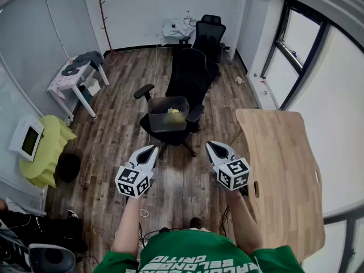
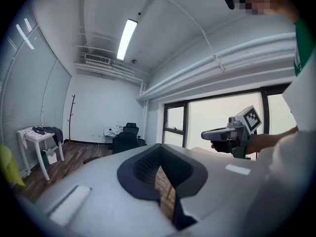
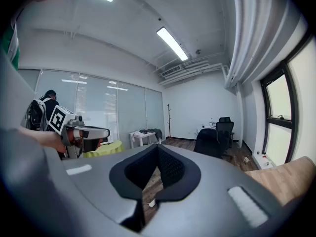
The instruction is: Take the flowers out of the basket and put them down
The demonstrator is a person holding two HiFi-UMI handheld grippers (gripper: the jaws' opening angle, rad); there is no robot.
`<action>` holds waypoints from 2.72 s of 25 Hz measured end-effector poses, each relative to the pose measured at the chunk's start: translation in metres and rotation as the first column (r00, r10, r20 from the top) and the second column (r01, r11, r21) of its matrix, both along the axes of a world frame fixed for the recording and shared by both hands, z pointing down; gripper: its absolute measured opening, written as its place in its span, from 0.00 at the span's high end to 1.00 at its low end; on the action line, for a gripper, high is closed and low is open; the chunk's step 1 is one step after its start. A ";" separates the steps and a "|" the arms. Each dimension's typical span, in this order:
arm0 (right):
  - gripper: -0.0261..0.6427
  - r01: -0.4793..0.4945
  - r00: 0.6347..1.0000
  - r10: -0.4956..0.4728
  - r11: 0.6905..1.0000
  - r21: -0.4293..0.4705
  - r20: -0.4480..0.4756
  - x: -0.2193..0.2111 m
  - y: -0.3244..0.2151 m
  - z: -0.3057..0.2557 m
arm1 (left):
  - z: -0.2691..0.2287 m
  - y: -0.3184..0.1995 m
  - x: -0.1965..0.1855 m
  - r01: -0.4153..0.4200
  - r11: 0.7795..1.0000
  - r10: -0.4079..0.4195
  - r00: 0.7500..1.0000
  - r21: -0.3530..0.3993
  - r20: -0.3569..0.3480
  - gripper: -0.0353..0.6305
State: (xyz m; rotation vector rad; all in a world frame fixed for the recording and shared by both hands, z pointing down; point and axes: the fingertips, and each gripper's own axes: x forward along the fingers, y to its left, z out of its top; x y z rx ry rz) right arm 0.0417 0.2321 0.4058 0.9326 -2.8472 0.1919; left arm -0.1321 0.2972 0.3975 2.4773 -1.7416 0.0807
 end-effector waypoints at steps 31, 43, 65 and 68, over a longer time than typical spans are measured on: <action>0.95 0.059 0.997 -0.057 0.998 -0.034 0.054 0.058 -0.097 0.009 | 0.006 -0.092 0.056 0.062 0.998 -0.062 0.998 -0.007 0.008 0.92; 0.95 0.029 1.000 -0.029 0.997 -0.068 0.008 -0.006 -0.198 0.024 | 0.028 -0.200 -0.013 0.031 0.999 -0.032 0.999 -0.032 -0.017 0.92; 0.95 -0.002 0.999 -0.005 0.994 -0.113 -0.054 -0.163 -0.338 0.047 | 0.062 -0.336 -0.171 -0.016 0.997 0.010 0.997 -0.081 -0.070 0.92; 0.95 -0.001 0.999 -0.005 0.993 -0.118 -0.053 -0.169 -0.348 0.048 | 0.067 -0.345 -0.180 -0.011 0.996 0.004 0.997 -0.086 -0.074 0.92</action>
